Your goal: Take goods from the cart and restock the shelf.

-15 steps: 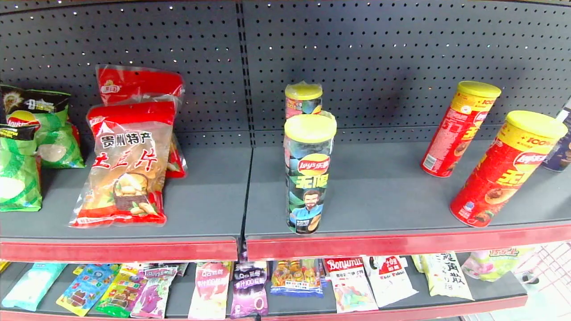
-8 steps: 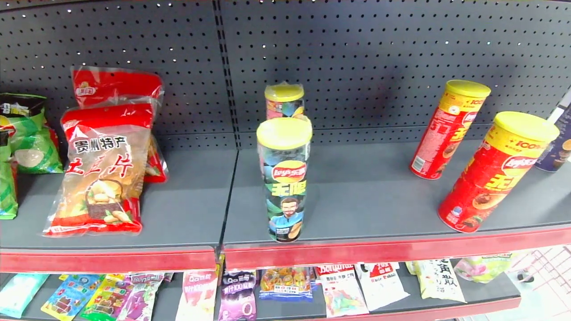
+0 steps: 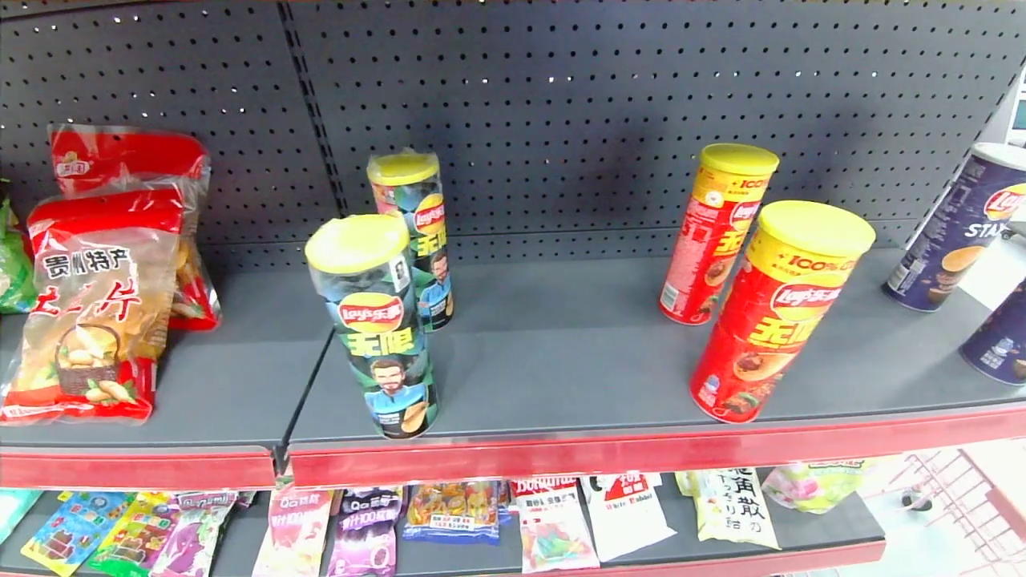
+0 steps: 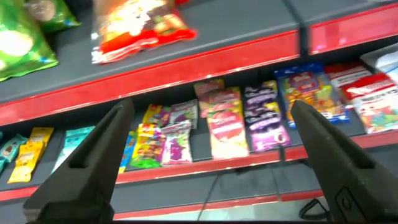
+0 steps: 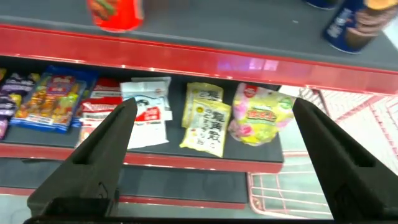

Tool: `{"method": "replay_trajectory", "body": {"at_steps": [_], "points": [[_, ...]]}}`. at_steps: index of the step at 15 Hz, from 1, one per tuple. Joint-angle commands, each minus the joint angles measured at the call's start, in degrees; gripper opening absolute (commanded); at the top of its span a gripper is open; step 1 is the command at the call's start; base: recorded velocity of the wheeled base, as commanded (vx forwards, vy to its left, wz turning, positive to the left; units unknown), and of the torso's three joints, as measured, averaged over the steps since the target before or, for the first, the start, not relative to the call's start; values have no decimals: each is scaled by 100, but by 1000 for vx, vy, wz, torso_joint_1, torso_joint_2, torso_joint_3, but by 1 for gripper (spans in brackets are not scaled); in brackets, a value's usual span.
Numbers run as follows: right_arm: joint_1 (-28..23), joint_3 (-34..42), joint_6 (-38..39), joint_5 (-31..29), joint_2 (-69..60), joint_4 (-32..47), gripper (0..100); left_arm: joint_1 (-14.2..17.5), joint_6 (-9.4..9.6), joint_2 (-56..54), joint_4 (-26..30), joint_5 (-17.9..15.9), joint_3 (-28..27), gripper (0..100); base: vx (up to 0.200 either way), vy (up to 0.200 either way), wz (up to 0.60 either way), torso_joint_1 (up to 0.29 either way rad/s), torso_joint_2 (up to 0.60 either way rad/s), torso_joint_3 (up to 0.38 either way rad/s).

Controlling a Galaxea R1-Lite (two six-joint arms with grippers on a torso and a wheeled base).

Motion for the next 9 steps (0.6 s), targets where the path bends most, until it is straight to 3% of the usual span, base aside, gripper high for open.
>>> {"method": "replay_trajectory", "body": {"at_steps": [1,9], "points": [[1,8,-3,1,-38,15,100,-1,-1,22,1,1,-1,100,0,-200,0,2,2,-2],[1,17,5,1,-73,15,100,-1,-1,22,1,1,-1,100,0,-200,0,2,4,4]]}}
